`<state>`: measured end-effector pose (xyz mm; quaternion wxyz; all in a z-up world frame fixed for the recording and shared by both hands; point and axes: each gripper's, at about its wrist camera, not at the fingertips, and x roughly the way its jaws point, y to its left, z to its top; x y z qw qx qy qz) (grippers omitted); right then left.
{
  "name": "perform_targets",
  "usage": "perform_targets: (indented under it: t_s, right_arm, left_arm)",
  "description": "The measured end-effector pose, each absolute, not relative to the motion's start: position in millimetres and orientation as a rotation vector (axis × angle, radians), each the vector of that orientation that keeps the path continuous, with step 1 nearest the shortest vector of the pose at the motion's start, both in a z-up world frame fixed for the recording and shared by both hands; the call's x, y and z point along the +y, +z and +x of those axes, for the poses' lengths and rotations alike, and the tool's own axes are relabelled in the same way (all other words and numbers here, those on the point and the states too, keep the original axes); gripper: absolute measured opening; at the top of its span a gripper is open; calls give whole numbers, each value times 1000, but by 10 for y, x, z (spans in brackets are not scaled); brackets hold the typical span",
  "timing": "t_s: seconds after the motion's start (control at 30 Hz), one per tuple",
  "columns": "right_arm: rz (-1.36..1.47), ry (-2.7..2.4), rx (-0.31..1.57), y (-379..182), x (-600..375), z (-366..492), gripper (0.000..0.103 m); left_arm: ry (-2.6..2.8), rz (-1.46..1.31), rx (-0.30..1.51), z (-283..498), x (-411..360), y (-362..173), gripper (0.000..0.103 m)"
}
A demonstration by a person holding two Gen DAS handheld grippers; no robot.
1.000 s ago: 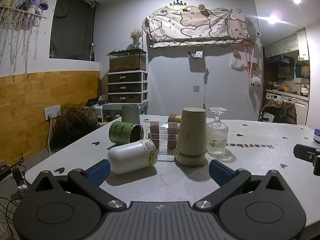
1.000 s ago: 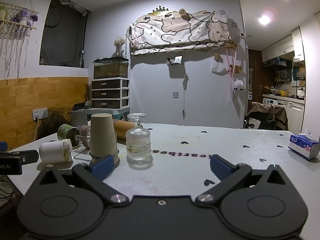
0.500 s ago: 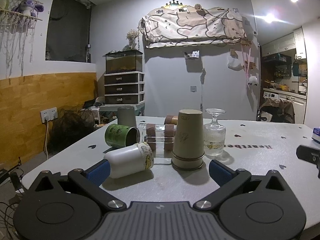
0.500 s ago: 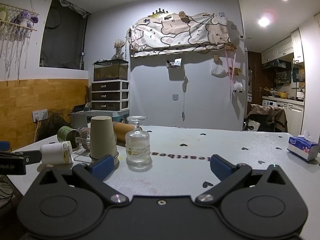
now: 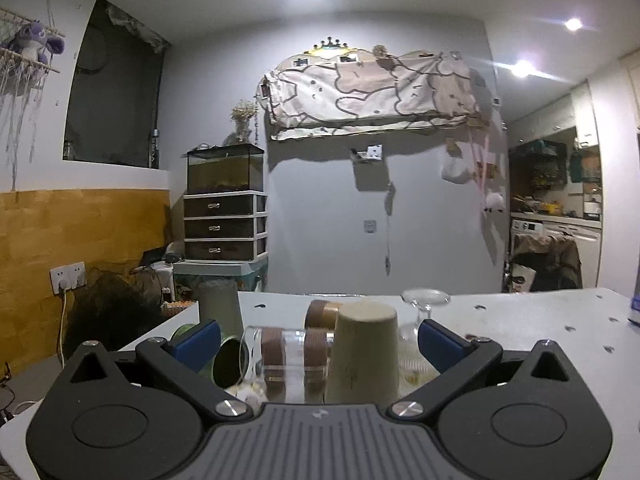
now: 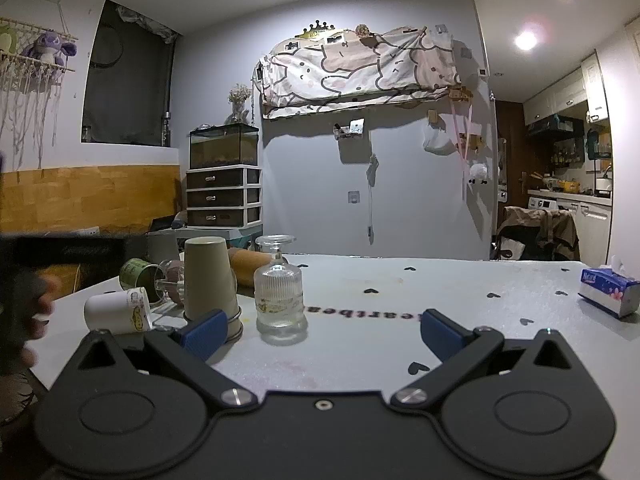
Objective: Flip cup upright
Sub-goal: 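Move the left tool to the upside-down beige paper cup and grasp its base, then lift the beige cup with the left tool and rotate it rim-up while the right tool approaches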
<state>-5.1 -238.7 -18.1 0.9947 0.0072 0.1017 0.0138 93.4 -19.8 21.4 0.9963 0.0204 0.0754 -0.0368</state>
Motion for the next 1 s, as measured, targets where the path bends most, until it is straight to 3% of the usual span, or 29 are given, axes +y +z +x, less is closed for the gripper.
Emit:
perform_targets:
  t_s: [0.23, 0.6, 0.93, 1.0]
  right_arm:
    - [26, 42, 207, -201, -2399, -63, 103]
    - [58, 37, 221, -261, -2503, -78, 103]
    - [65, 44, 242, -330, -2557, -73, 103]
    - [65, 46, 245, -339, -2559, -75, 103]
  left_arm:
    - [-109, 31, 222, 1451, -338, 402, 103]
    - [-132, 79, 387, 2151, -496, 139, 102]
    - [-179, 82, 428, 2258, -512, 111, 62]
    - [-184, 107, 426, 2242, -550, 139, 61]
